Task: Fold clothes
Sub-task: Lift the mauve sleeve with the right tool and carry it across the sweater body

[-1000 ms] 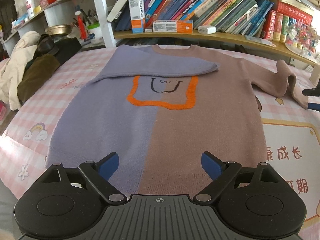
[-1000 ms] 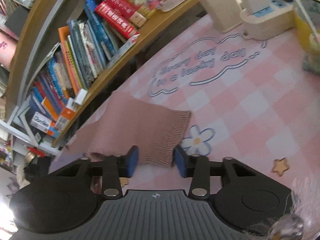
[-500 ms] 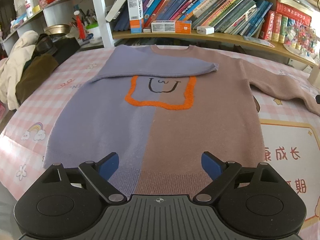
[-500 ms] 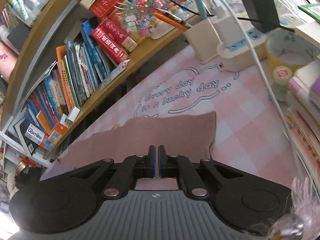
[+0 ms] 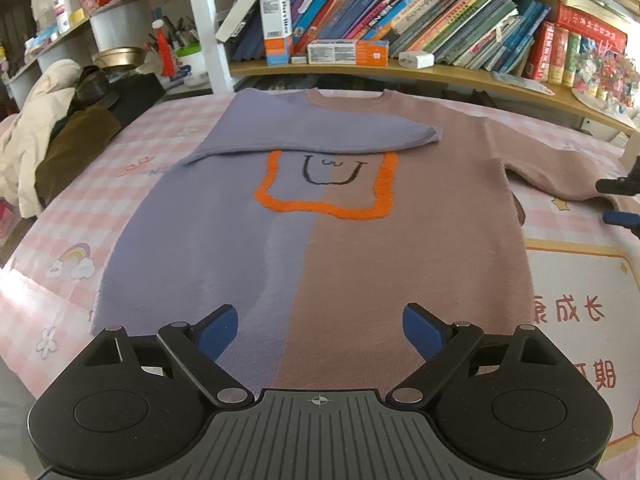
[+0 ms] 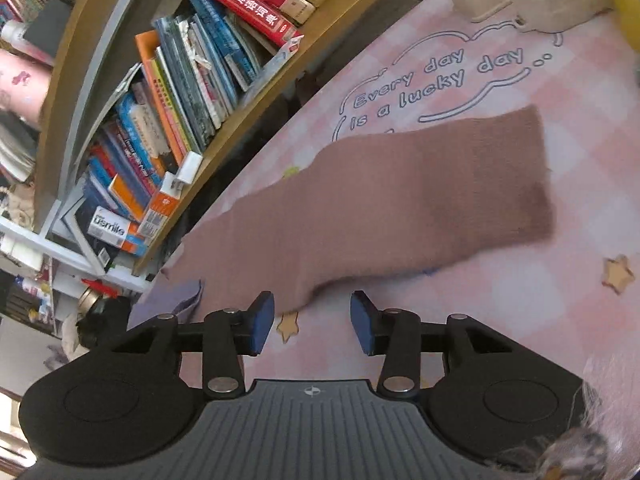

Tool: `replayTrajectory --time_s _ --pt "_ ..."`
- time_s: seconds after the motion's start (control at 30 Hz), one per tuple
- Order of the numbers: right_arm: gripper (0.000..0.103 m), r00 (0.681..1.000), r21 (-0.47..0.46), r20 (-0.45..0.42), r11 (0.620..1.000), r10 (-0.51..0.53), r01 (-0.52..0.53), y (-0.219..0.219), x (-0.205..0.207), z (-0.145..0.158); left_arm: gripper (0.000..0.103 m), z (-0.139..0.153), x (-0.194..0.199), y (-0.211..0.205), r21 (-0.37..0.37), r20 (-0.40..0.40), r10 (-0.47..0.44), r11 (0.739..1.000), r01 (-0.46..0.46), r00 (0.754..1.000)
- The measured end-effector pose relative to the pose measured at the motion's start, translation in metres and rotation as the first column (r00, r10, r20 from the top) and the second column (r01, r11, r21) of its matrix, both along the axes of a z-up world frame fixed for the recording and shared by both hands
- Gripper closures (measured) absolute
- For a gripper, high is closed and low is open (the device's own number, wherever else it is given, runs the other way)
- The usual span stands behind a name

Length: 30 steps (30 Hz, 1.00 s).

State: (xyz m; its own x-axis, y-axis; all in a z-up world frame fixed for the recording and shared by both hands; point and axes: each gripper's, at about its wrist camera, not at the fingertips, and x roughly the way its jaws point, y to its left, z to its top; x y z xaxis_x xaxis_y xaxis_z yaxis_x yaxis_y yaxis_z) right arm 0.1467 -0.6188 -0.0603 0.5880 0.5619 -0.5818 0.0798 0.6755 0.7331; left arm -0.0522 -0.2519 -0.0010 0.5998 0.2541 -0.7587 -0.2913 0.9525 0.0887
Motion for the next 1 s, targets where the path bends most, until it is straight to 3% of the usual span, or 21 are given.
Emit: replayTrajectory --time_s 0.27,0.4,0.47,0.7,0.83,1.0 --pt "0.057 0.969 0.071 -0.018 0.966 -0.247 0.248 -0.047 0.0 -0.004 0.011 0.0 -0.005 0.005 -0.001 -0.007 0.028 1.0 -0.028 1.0" --pt "0.059 0.937 0.078 -0.032 0.934 -0.347 0.348 -0.078 -0.004 -0.004 0.011 -0.001 -0.002 0.002 -0.003 -0.009 0.006 1.0 -0.006 1.0" --pt "0.065 0.922 0.062 -0.044 0.92 -0.385 0.387 -0.09 -0.004 -0.003 0.011 -0.001 -0.001 -0.001 -0.002 -0.009 -0.009 1.0 0.009 1.0" --pt "0.096 0.927 0.004 -0.082 0.929 -0.367 0.369 -0.097 -0.001 -0.003 0.011 -0.003 0.0 -0.002 -0.007 -0.007 -0.02 1.0 0.02 1.0" --pt "0.098 0.937 -0.027 -0.066 0.939 -0.344 0.343 -0.092 0.002 0.004 0.011 -0.004 -0.001 0.0 -0.009 -0.001 -0.021 1.0 0.021 1.0" --pt "0.098 0.96 -0.058 0.009 0.958 -0.28 0.28 -0.079 0.002 0.038 0.011 -0.005 -0.002 0.006 -0.025 0.011 -0.028 0.999 0.028 1.0"
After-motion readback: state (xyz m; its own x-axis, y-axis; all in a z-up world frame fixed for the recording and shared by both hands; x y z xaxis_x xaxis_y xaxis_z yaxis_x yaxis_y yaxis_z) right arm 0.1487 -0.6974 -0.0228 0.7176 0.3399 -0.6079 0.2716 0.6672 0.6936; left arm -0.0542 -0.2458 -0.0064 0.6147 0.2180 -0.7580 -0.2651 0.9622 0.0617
